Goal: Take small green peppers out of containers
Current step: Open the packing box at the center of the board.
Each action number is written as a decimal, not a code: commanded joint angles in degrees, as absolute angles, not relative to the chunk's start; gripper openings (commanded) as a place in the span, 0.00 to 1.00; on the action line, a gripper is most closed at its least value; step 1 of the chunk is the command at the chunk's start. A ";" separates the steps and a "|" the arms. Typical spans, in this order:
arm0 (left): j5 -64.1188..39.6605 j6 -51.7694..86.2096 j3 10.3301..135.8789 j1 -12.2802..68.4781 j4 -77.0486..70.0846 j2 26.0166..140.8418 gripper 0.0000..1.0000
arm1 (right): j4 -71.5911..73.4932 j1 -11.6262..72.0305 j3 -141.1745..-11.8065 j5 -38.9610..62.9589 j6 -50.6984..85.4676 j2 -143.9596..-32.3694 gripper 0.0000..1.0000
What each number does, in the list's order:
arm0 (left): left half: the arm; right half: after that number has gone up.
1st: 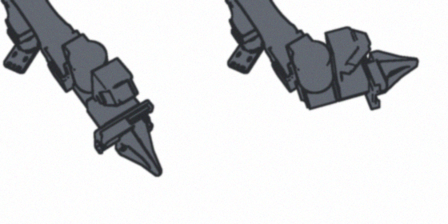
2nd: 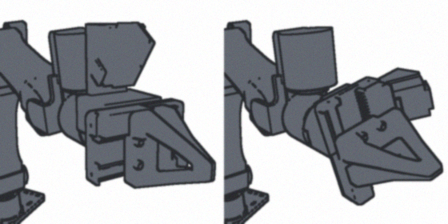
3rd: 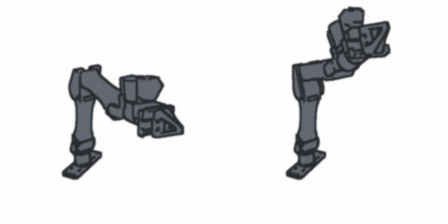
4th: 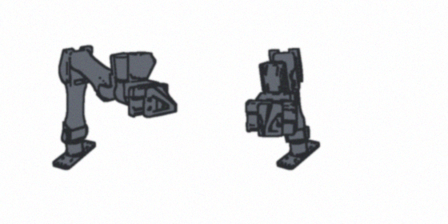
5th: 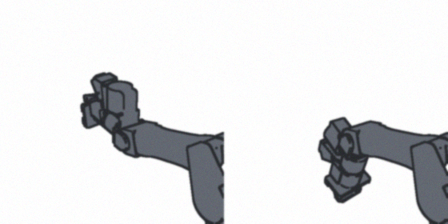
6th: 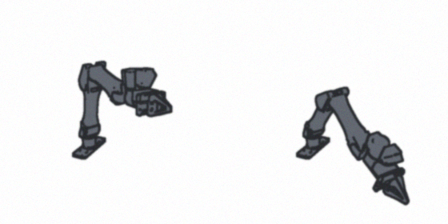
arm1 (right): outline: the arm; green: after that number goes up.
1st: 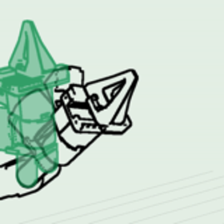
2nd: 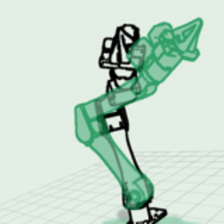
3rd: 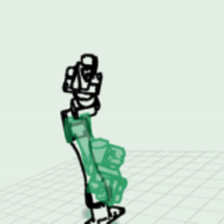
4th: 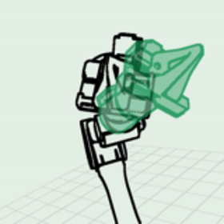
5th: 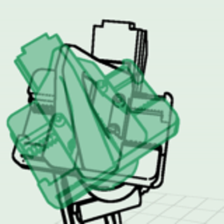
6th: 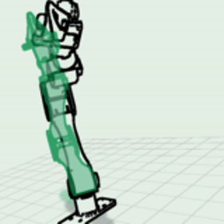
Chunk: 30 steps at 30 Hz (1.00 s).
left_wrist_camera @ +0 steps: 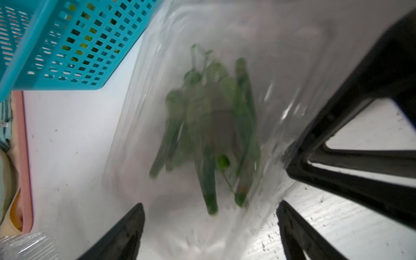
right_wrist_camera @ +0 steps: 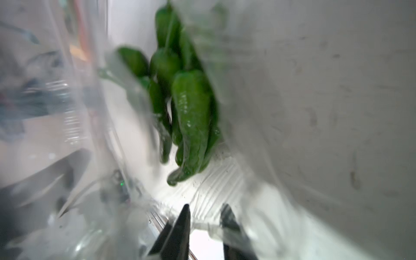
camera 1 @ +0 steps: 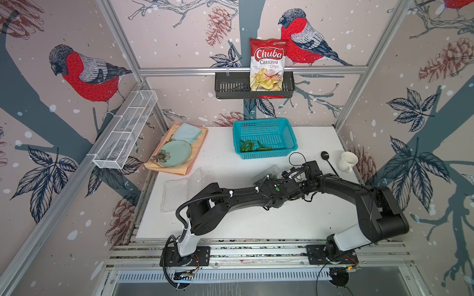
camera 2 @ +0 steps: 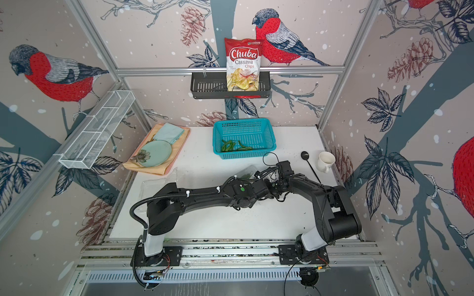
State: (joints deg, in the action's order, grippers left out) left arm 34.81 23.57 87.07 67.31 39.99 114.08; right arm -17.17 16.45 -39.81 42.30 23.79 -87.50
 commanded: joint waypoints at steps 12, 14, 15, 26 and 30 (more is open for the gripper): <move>43.77 23.33 88.70 66.89 42.69 112.32 0.87 | -22.84 17.46 -39.63 36.91 21.20 -85.48 0.25; 44.61 23.39 88.84 66.89 43.06 112.16 0.87 | -23.88 17.46 -39.72 36.46 20.42 -84.91 0.25; 44.88 23.18 89.03 66.93 43.43 112.14 0.87 | -24.39 17.45 -39.66 36.09 19.91 -84.69 0.25; 45.53 24.67 91.18 66.82 48.53 109.84 0.86 | -26.64 17.49 -39.99 34.56 18.53 -82.92 0.25; 44.67 25.65 91.06 66.50 49.81 108.95 0.86 | -26.64 17.50 -40.22 34.68 18.47 -82.89 0.25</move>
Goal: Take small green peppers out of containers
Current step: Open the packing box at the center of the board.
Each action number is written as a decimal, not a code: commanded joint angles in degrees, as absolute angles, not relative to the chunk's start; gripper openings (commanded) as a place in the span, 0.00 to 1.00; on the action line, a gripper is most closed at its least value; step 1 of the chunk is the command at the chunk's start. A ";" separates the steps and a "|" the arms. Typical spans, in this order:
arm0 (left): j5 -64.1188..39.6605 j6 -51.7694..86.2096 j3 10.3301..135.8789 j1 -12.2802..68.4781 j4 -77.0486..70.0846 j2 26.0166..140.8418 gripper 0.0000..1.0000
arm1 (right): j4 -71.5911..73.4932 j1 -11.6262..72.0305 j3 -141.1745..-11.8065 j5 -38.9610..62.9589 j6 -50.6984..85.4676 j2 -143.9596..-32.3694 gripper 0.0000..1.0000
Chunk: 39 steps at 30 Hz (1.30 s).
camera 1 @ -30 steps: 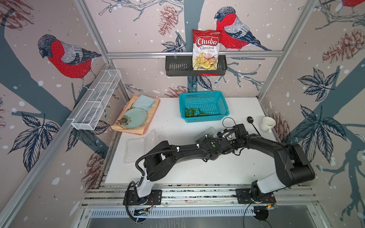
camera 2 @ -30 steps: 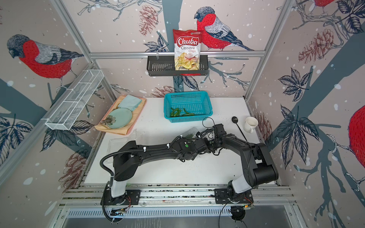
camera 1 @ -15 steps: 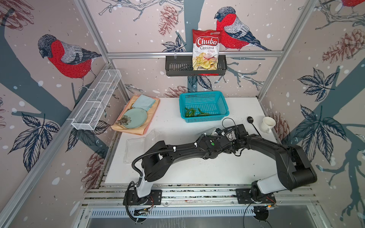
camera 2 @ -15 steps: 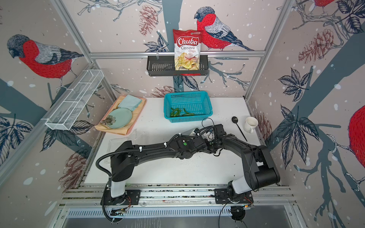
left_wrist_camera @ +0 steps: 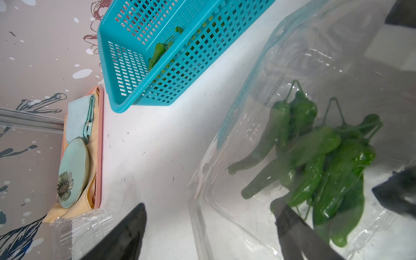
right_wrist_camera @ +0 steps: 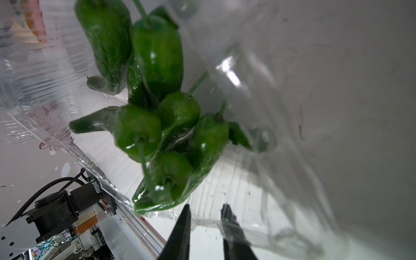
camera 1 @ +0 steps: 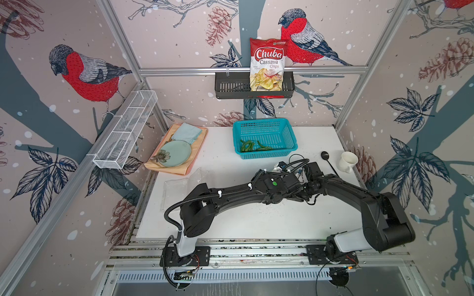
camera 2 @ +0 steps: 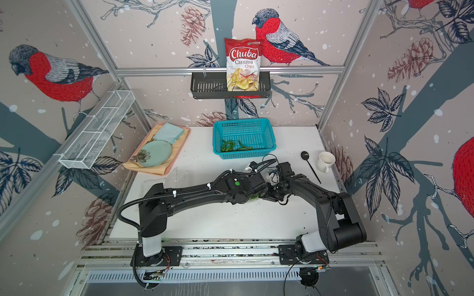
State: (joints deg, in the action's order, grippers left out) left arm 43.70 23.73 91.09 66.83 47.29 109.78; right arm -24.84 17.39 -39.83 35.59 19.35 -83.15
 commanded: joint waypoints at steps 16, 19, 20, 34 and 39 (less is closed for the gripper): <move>30.08 29.79 91.87 52.84 51.09 103.58 0.97 | -28.83 20.91 -43.81 36.62 17.71 -82.85 0.27; 29.29 30.43 93.76 52.76 53.70 104.10 0.98 | -28.49 22.69 -44.37 36.95 17.59 -83.39 0.27; 28.62 30.54 94.66 52.81 54.49 104.15 0.98 | -28.23 23.17 -44.55 37.02 17.69 -83.57 0.27; -0.61 28.01 84.45 53.17 39.74 100.62 0.69 | -23.91 24.43 -48.99 31.84 21.85 -88.89 0.83; -2.34 27.74 82.38 53.44 36.86 102.45 0.63 | -23.76 23.97 -48.92 30.38 22.59 -86.23 0.83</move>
